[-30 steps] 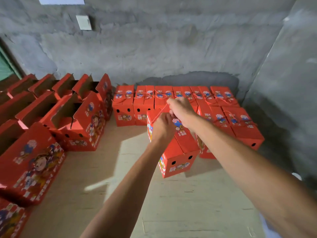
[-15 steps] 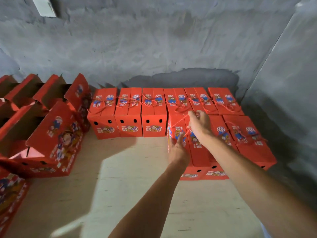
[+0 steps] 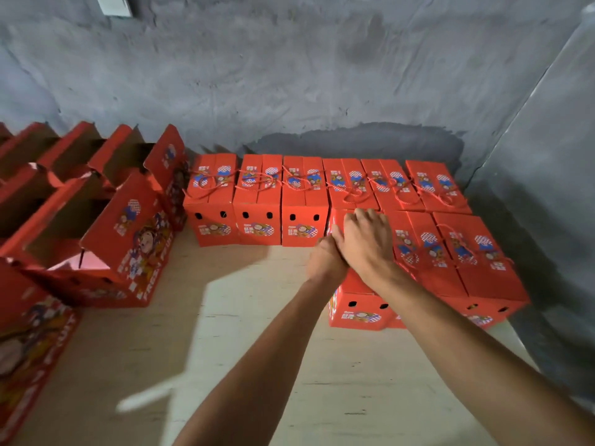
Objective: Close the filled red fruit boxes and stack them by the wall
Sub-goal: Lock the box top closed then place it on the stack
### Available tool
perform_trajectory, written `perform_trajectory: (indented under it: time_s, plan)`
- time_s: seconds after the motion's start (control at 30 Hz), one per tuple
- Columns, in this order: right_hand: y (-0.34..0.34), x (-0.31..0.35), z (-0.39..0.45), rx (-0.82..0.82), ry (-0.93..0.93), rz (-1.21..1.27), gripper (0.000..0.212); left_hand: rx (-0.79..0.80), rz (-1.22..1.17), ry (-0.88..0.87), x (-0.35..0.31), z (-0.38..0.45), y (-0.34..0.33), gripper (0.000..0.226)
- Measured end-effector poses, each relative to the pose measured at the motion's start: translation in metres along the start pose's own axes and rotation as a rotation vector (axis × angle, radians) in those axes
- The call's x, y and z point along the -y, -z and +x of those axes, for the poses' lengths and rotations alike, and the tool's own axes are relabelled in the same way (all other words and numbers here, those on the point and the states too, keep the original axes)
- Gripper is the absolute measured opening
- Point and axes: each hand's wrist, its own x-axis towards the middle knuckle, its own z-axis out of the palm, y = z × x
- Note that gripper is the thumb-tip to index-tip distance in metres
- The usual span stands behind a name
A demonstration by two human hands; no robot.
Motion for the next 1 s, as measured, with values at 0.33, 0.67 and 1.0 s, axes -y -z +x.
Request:
perform_trajectory:
  time_s: [0.33, 0.67, 1.0]
  plan:
    - [0.062, 0.192, -0.074, -0.008, 0.197, 0.841, 0.024, -0.381, 0.131, -0.044, 0.084, -0.120, 0.200, 0.015]
    - [0.072, 0.377, -0.103, 0.289, 0.133, 1.203, 0.024, -0.505, 0.128, 0.175, 0.193, -0.170, 0.334, 0.016]
    - [0.020, 0.466, -0.027, 0.309, 0.009, 1.100, 0.039, -0.605, 0.152, 0.155, 0.270, -0.071, 0.417, 0.037]
